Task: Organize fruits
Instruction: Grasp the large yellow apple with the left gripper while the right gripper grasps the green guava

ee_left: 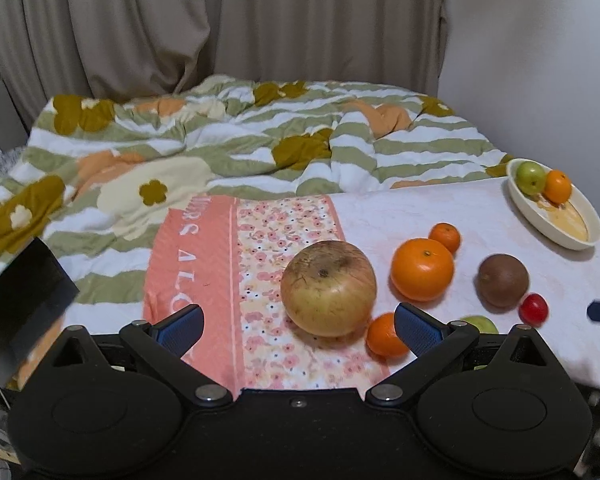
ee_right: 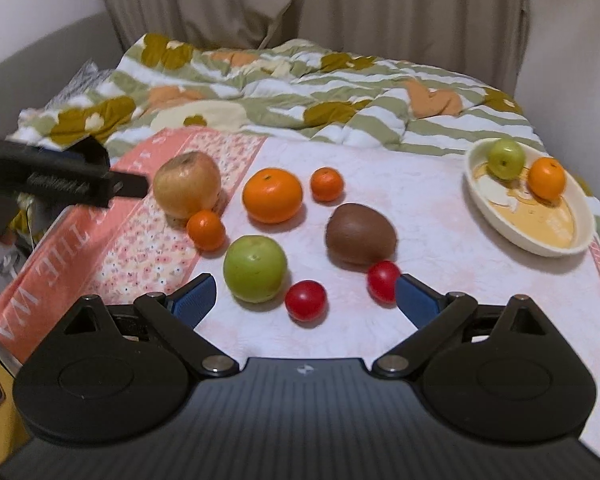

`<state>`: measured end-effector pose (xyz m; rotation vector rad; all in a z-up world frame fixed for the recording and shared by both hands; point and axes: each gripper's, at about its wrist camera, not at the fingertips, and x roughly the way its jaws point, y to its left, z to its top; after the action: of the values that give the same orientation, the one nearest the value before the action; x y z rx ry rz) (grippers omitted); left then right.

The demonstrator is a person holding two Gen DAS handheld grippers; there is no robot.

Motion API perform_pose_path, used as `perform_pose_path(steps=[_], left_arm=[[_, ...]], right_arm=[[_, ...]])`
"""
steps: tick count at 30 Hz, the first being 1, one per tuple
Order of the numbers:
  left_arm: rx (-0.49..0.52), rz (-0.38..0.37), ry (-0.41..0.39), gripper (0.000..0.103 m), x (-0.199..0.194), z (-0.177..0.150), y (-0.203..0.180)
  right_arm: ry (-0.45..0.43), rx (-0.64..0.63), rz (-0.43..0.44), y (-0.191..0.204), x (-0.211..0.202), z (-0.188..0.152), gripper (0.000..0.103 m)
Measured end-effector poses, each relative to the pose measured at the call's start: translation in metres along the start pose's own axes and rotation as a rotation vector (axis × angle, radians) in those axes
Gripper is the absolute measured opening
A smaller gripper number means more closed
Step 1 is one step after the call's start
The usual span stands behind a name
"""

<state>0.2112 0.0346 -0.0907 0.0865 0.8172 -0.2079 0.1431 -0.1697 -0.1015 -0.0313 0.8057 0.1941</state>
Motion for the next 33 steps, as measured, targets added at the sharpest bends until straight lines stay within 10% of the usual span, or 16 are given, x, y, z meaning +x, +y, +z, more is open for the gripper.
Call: perform_pose_path(steps=[16,33], left_arm=[[-0.150,-0.107,0.156,0.093,0.069,0.016,0.009],[-0.181,-0.119,0.186,0.077,0.079,0.020,0.011]], right_arm=[[0.069,-0.140,0.095,0.021,0.056,0.011,0.101],[0.125,-0.200,0.148,0.029,0.080,0.018,0.076]])
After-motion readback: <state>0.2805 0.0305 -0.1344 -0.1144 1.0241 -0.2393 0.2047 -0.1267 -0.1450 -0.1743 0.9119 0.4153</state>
